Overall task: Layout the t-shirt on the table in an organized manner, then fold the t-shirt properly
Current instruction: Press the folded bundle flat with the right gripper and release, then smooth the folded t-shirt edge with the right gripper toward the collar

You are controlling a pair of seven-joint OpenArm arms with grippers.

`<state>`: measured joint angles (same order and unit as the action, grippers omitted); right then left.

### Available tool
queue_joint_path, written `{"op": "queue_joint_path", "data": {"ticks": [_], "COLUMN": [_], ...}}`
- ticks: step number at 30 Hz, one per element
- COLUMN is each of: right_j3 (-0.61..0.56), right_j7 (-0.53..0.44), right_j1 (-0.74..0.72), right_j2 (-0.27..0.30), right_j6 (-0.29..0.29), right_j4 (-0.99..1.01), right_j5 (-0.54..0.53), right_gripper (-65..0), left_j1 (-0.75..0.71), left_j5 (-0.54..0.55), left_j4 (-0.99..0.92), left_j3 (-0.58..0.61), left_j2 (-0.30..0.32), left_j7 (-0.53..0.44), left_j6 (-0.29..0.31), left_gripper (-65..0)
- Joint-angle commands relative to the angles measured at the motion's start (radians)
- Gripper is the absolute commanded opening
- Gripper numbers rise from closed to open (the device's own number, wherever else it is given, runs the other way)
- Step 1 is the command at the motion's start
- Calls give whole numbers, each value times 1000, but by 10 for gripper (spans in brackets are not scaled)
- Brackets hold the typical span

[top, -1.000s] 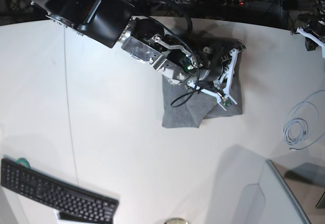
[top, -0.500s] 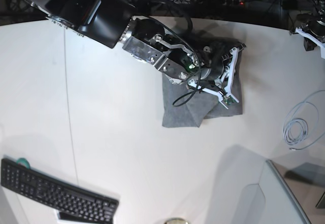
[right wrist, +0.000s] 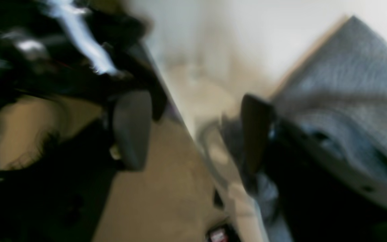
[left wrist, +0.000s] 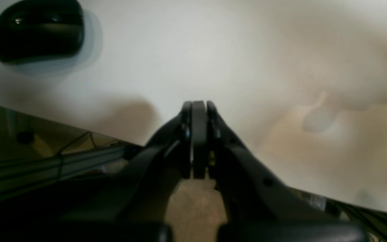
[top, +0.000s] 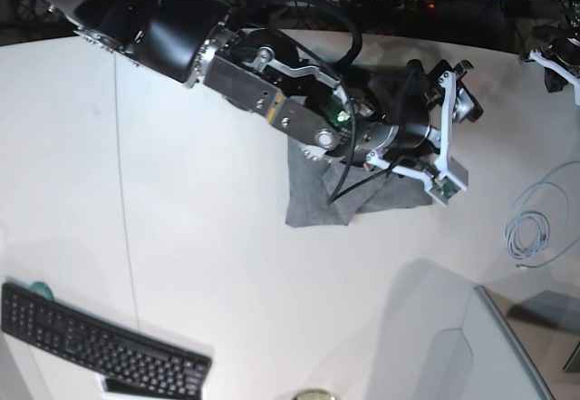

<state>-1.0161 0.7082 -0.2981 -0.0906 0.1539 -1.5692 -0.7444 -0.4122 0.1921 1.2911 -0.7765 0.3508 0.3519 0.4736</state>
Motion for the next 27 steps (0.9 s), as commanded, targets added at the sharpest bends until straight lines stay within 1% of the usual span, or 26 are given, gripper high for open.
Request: {"op": "queue_joint_path", "data": {"ticks": [1,2,3,4,5,6,7,8,10,13,16,21,23,27], "right_j3": [56,87,115,136,156,171,188,204,214,213,211,211,211,211], "right_j7": [-6,17,28,26,26,26,24,24,20,-26,-65,-71,-72,-88], "right_j1": [-22,-19,-17,-17,-17,-17,-17,-17,-17,-3,14,32,32,30], "right_j2": [18,38,61,81,93,102,111,114,121,122,145,171,173,154], "right_j6": [62,95,121,131,131,132,131,129,129,128,128,128,128,126], "right_j4": [-56,-92,-115,-121,-113,-95,-67,-33,33,109,131,137,164,240], "right_j5": [12,12,12,10,10,10,12,12,12,12,12,13,13,13], "right_gripper": [-321,-375,-449,-542,-617,-650,-648,-621,-645,-648,-648,-648,-648,-648], "left_j1": [-1,-4,-7,-9,-9,-11,-11,-11,-11,-11,-9,-9,-9,-6], "left_j5": [11,11,11,11,11,11,11,11,11,11,11,11,11,11], "left_j4": [12,12,12,12,12,12,12,12,12,12,12,12,12,12], "left_j3": [-11,-13,-13,-13,-13,-13,-13,-13,-13,-13,-13,-14,-14,-13], "left_j2": [20,20,20,20,20,20,20,20,18,18,20,20,20,20], "left_j7": [-18,-20,-20,-21,-21,-21,-21,-21,-23,-23,-24,-26,-26,-26], "left_j6": [-5,-5,-5,-5,-5,-5,-5,-5,-5,-5,-5,-5,-5,-5], "left_gripper": [-650,-650,-650,-650,-650,-650,-650,-650,-650,-650,-650,-650,-650,-650]}}
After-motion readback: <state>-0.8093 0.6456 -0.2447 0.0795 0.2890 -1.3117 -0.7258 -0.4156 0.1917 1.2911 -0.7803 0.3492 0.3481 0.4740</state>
